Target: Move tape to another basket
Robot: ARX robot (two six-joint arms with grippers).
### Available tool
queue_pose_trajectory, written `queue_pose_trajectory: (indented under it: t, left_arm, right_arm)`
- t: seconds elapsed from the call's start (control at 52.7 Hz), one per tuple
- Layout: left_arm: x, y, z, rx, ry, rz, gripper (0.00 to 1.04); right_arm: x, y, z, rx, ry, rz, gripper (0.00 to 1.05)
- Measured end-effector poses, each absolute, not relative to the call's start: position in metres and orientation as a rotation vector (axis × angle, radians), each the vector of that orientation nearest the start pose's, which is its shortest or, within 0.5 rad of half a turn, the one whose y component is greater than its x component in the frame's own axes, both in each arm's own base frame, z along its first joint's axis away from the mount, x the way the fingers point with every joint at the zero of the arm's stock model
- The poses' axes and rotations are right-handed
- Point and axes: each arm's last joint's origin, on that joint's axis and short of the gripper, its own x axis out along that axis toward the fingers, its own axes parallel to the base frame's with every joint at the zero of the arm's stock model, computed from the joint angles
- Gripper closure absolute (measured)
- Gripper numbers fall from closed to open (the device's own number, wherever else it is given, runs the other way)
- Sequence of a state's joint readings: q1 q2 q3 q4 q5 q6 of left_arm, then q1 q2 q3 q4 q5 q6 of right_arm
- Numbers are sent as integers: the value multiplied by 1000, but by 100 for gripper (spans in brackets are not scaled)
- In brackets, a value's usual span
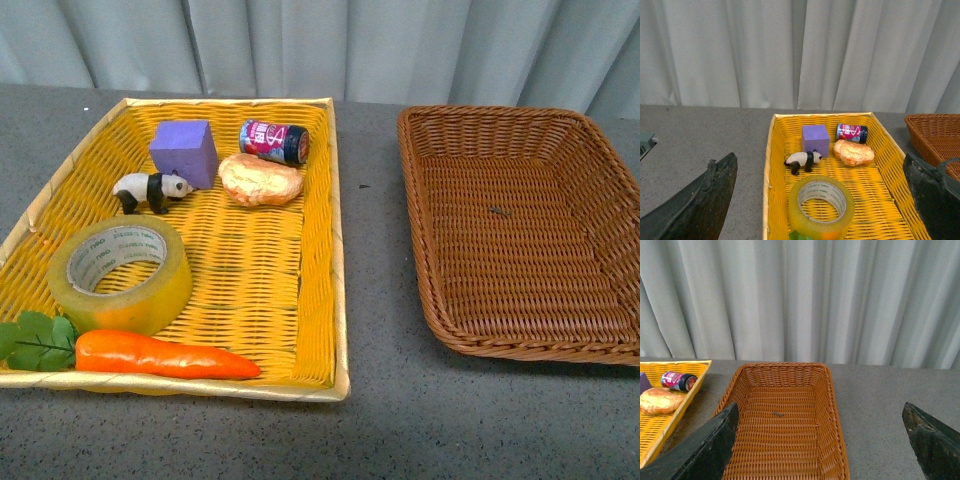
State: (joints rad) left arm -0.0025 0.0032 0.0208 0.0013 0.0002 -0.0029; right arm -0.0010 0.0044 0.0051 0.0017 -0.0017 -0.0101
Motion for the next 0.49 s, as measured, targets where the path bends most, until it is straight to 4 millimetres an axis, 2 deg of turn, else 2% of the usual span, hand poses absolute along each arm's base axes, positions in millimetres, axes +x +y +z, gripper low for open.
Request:
queue_pose_trajectory:
  t: [0.493]
  left_arm:
    - [97,0,169,-7,3,-22,7]
  right_arm:
    - [98,0,165,-10,-2,1,9]
